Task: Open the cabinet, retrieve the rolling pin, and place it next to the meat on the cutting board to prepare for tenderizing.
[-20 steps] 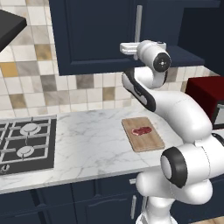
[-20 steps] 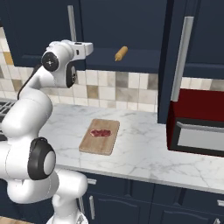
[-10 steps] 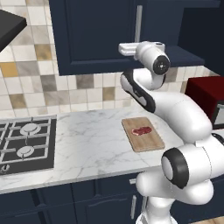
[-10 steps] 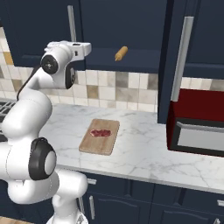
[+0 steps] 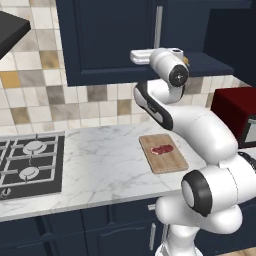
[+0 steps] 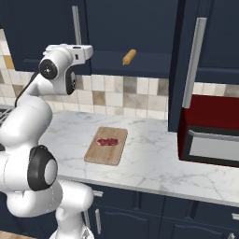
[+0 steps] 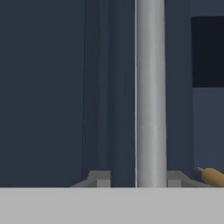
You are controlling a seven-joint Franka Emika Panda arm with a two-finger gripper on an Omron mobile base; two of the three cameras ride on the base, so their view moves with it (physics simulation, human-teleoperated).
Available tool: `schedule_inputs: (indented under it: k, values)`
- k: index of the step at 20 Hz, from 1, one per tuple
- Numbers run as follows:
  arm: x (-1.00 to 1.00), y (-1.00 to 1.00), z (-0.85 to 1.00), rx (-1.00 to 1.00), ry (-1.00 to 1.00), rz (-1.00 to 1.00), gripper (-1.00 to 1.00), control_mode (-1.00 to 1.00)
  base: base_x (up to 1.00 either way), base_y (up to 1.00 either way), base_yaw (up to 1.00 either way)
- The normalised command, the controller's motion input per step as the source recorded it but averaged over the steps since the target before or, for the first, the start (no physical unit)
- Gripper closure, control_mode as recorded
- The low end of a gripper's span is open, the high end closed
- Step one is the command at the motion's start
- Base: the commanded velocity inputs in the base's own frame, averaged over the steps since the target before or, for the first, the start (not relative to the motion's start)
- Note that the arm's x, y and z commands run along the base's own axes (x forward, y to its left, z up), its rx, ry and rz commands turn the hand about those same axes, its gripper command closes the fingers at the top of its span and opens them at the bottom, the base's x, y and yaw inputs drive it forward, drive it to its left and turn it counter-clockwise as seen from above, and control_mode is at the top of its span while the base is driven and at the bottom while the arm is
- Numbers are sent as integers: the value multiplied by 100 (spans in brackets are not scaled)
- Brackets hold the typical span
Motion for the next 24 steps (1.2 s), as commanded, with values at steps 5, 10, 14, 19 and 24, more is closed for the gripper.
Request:
schedule_inputs:
  k: [5, 10, 14, 19, 24]
  values:
    - [5, 6, -1, 0, 1, 2, 100, -100, 0, 0, 0]
    - [32, -27, -9, 3, 0, 0, 100, -100, 0, 0, 0]
    - [11, -15, -16, 1, 0, 3, 100, -100, 0, 0, 0]
    - [2, -1, -11, 0, 0, 2, 100, -100, 0, 0, 0]
    - [1, 0, -8, 0, 0, 1, 100, -100, 0, 0, 0]
